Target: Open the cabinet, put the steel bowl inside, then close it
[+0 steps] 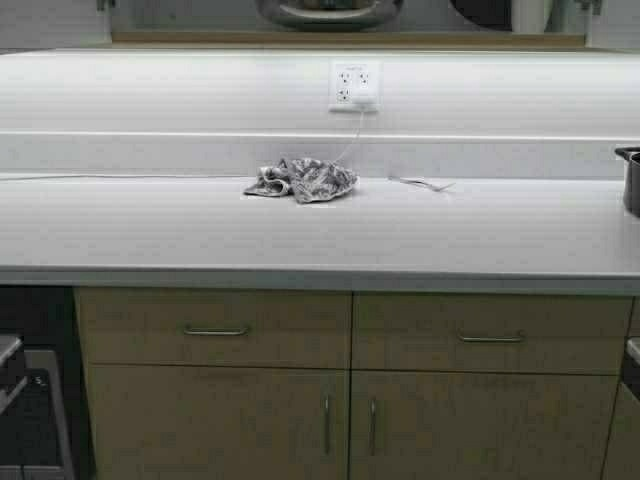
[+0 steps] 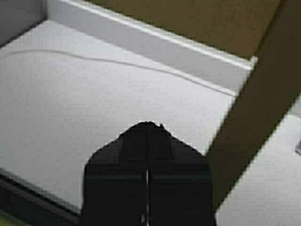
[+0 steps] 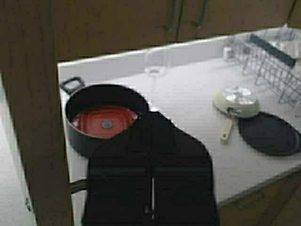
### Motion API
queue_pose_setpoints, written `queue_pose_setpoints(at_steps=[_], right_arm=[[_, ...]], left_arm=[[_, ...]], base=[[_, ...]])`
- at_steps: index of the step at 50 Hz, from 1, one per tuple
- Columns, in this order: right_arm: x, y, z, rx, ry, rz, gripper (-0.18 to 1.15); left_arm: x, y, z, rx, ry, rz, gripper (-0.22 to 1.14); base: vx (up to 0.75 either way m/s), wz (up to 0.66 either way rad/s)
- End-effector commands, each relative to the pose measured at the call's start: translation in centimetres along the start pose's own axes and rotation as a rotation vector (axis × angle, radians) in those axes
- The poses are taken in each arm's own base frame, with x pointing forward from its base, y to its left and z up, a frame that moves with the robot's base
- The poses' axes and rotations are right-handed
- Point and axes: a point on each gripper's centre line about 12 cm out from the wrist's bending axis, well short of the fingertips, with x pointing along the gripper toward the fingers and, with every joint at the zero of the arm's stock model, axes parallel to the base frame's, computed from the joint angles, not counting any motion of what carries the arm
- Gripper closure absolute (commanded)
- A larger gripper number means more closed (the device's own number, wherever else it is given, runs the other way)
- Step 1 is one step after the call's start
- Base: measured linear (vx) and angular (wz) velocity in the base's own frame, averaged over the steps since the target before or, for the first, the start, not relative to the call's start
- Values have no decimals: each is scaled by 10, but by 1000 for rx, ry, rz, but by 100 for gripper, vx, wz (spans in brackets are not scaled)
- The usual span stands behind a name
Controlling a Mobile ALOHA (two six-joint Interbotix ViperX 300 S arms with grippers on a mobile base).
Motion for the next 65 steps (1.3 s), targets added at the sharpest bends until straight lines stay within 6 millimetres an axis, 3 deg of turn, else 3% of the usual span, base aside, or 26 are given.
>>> queue_pose_setpoints(at_steps=[1,8,12,20,27,36,46,57,65], right_arm=[[9,8,7,7,-22,24,91],[14,33,3,0,-13,81,91],[7,59,6,-11,-23,144,91],[-27,118,25,-31,-82,298,91],[-65,139,31,-31,-108,379,91],[-110,160,-3,-51,-63,488,91],[-166,201,-37,-63,-15,689,91],[-211,230,-41,-18,-1,859,91],[-218,231,-51,-22,20,881,91]], left_arm=[[4,-31,13,18,-30,-71,87],[9,-56,3,31,-5,-126,87],[0,-76,-5,42,9,-172,87],[-30,-118,-18,77,9,-283,87],[-55,-116,-27,86,0,-297,87],[-94,-119,-60,119,44,-347,87],[-140,-166,-78,203,28,-535,87],[-150,-193,-72,210,10,-617,87],[-149,-195,-75,211,18,-620,87]], base=[[2,0],[1,-1],[0,0],[0,-2],[0,-1],[0,0],[0,0],[0,0],[0,0]])
